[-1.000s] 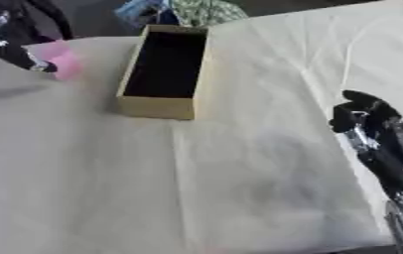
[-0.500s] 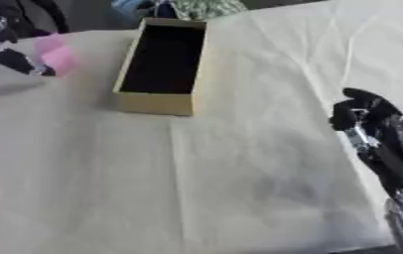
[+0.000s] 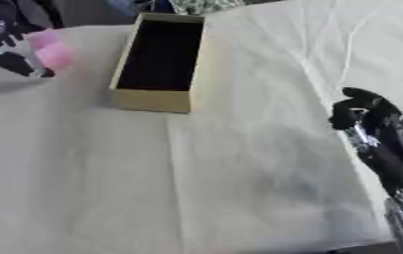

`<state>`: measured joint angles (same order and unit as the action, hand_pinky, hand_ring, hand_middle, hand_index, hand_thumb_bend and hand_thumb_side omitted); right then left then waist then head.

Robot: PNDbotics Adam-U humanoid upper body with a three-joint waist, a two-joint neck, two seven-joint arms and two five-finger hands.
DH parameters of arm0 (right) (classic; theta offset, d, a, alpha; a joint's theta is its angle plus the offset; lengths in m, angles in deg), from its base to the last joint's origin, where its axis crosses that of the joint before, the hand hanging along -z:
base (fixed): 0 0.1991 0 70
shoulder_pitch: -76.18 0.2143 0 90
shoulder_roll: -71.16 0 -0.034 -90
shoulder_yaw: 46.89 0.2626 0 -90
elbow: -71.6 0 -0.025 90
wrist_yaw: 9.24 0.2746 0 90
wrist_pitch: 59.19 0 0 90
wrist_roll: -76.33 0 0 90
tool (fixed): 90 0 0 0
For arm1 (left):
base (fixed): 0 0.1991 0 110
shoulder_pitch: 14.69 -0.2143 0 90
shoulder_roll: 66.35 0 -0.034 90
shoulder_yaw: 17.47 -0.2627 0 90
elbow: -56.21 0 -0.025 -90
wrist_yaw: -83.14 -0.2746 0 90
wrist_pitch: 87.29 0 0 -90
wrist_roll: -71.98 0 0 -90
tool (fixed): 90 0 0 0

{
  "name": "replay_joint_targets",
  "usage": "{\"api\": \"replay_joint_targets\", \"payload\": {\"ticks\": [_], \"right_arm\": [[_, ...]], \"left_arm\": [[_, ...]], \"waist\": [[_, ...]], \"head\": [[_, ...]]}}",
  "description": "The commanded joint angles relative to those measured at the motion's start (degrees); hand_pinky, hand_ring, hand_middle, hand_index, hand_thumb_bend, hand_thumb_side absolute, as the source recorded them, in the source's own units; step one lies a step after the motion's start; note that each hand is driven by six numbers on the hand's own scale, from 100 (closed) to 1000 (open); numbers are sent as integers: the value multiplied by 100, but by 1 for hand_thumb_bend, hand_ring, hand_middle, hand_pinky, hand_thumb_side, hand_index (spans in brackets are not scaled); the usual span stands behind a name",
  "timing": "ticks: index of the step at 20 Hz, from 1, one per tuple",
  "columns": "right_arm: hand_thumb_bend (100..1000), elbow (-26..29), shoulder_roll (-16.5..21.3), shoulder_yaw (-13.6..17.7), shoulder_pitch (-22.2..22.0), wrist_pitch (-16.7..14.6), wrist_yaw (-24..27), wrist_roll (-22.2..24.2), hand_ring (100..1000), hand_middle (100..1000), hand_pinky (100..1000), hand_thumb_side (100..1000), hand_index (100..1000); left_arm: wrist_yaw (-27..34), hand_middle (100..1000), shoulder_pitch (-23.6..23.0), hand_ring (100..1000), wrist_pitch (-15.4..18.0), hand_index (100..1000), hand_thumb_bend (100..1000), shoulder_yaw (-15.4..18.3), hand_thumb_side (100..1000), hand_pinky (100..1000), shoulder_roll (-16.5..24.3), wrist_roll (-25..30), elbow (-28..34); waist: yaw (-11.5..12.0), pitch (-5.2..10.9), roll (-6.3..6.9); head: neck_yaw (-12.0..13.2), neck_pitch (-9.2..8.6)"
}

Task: Pick up objects on the table and place them in the box.

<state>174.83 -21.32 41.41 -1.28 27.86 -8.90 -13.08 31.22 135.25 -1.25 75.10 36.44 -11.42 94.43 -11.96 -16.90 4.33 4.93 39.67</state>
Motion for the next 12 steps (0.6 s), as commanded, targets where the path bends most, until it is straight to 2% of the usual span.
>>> {"api": "replay_joint_targets", "payload": {"ticks": [1, 12], "right_arm": [[528, 144, 89, 14, 49, -14, -18, 26, 616, 633, 627, 641, 825], [528, 150, 78, 9, 67, -15, -16, 38, 616, 633, 627, 641, 825]], "left_arm": [[59, 660, 73, 678, -40, 797, 799, 53, 227, 751, 115, -153, 38], [195, 614, 30, 640, -21, 755, 774, 8, 225, 736, 49, -298, -3]], "waist": [[-6, 87, -30], [-54, 44, -31]], "head": [[22, -71], [24, -89]]}}
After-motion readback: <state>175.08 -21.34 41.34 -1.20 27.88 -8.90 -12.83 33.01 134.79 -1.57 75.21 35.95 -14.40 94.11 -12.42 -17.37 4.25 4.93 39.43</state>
